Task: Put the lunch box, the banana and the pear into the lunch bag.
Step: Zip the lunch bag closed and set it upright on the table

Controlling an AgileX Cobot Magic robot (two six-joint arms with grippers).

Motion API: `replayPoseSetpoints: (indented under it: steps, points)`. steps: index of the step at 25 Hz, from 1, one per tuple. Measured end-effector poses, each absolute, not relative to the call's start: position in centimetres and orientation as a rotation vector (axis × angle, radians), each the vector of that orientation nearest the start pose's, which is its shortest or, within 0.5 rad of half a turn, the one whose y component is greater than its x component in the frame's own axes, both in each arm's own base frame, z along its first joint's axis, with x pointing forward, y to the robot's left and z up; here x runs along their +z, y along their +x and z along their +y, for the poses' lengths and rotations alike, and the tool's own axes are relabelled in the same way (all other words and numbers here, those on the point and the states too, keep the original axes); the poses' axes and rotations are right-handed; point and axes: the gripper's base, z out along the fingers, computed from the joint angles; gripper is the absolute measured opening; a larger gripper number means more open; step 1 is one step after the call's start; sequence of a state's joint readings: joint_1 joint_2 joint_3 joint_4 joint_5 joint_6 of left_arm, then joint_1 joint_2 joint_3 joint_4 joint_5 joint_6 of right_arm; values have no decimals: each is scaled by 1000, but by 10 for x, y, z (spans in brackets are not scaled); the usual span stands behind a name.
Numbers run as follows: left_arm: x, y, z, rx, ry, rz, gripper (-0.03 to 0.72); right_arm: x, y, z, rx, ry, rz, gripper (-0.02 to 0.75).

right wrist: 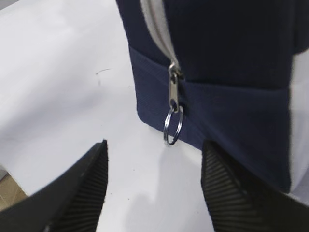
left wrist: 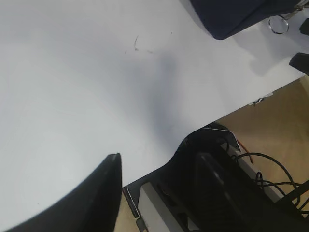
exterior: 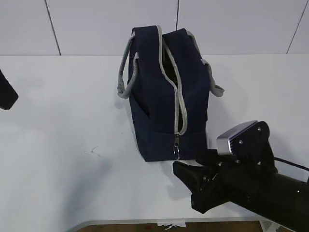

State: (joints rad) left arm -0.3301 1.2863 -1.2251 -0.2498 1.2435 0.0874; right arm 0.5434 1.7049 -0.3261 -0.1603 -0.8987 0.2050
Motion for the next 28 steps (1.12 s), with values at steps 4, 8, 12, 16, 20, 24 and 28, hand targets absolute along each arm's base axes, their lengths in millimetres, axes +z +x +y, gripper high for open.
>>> replayPoseSetpoints:
  steps: [4, 8, 12, 16, 20, 24, 28]
  points:
    - [351, 219, -98, -413, 526, 2744, 370, 120, 216, 144, 548, -517, 1940, 474]
    - [351, 219, -98, -413, 526, 2744, 370, 114, 223, 149, 554, -512, 1950, 474]
    - [351, 219, -98, -413, 526, 2744, 368, 109, 228, 152, 558, -506, 1958, 473]
    - [351, 219, -98, -414, 526, 2744, 366, 107, 234, 155, 561, -504, 1955, 454]
    - [351, 219, -98, -418, 525, 2744, 361, 102, 236, 157, 558, -501, 1967, 416]
    - [351, 219, -98, -423, 524, 2744, 353, 101, 238, 155, 548, -471, 1975, 372]
    - [351, 219, -98, -423, 524, 2744, 351, 102, 239, 155, 555, -459, 1963, 306]
